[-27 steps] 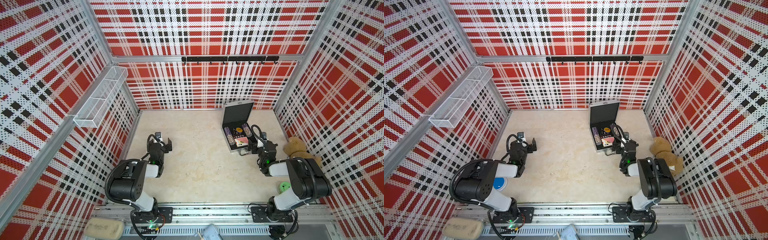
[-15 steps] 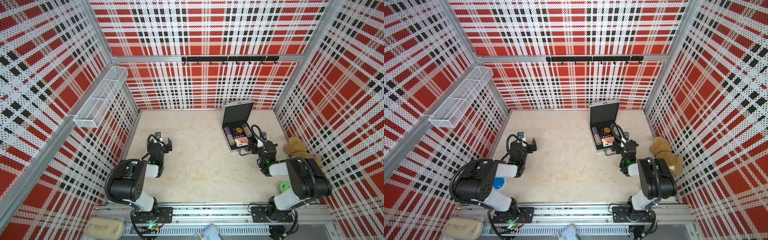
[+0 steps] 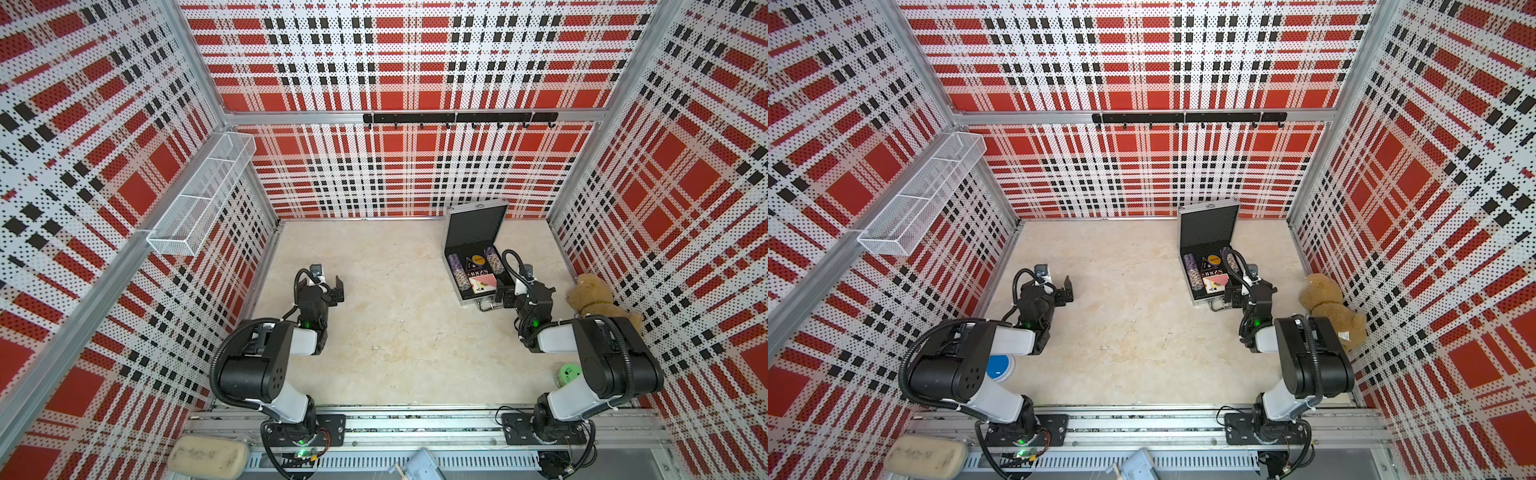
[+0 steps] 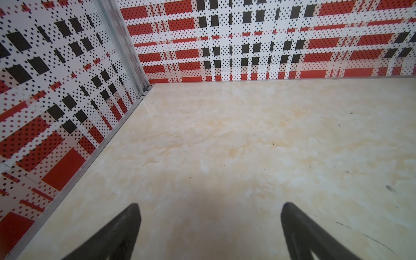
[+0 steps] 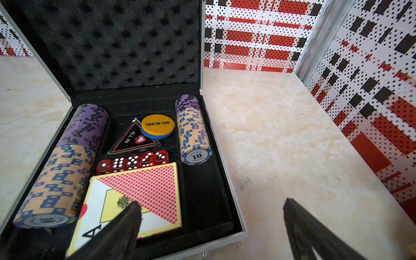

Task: Close the poker set cases
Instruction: Move the poker set case to the center of the board.

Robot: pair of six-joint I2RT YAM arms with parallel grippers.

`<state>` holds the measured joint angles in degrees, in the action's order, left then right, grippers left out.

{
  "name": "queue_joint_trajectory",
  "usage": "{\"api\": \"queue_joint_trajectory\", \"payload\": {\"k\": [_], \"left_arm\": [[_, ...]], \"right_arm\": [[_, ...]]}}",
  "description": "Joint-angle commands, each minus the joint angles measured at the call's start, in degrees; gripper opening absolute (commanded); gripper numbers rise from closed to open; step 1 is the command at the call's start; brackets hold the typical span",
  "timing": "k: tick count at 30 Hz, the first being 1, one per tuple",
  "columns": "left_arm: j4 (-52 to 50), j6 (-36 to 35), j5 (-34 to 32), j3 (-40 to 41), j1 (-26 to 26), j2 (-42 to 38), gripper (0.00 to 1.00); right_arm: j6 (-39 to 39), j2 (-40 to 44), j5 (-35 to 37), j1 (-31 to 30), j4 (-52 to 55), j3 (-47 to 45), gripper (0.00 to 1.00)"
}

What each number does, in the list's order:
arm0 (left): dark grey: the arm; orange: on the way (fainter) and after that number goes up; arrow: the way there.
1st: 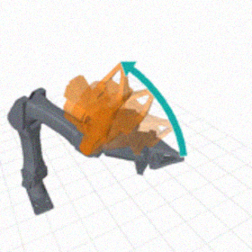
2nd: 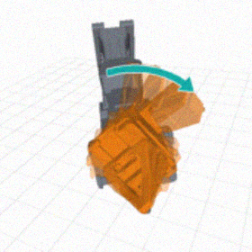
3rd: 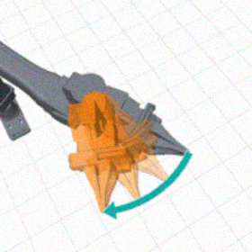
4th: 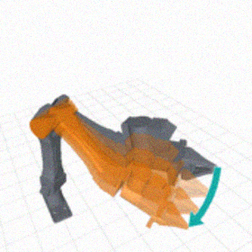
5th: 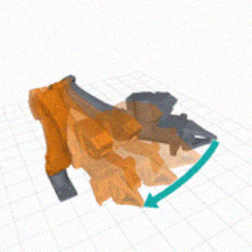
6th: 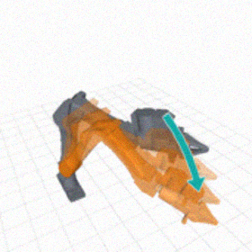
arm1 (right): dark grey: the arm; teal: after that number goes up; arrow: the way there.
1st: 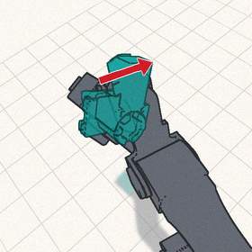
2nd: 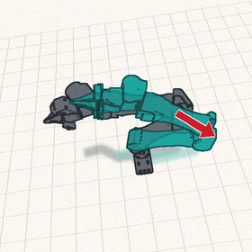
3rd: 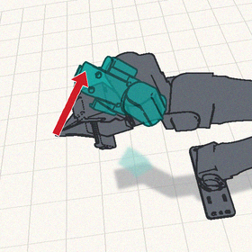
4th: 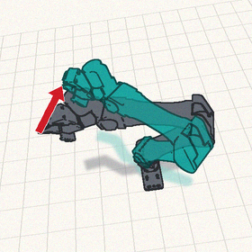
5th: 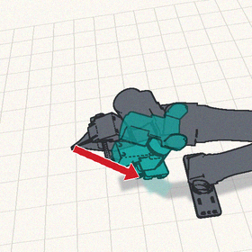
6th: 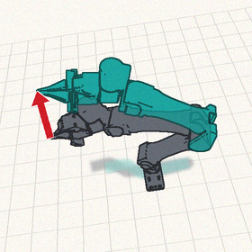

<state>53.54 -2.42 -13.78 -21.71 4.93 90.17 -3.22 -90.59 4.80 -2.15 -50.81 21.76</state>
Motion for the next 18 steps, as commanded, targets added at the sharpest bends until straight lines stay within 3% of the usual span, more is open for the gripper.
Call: {"api": "queue_joint_trajectory", "payload": {"k": [1, 8, 11, 18], "left_arm": [[1.2, 0.6, -0.3, -0.9, 0.2, 0.2, 0.99], [1.3, 0.6, -0.2, -0.7, 0.2, 0.0, 0.99], [-0.5, 0.3, -0.1, -1.1, 0.4, -1.4, 0.99], [-23.1, -3.1, -1.6, -10.5, 4.1, -10.0, 0.99]], "right_arm": [[0.1, -0.5, 0.2, 0.2, -2.2, 1.1, 1.0], [-0.1, 0.0, 0.6, 0.2, -2.5, 0.9, 1.0], [-1.1, 3.5, 0.1, -0.4, 2.8, 2.1, 1.0], [3.1, 11.6, -0.8, -4.5, 42.5, 17.7, 1.0]]}}
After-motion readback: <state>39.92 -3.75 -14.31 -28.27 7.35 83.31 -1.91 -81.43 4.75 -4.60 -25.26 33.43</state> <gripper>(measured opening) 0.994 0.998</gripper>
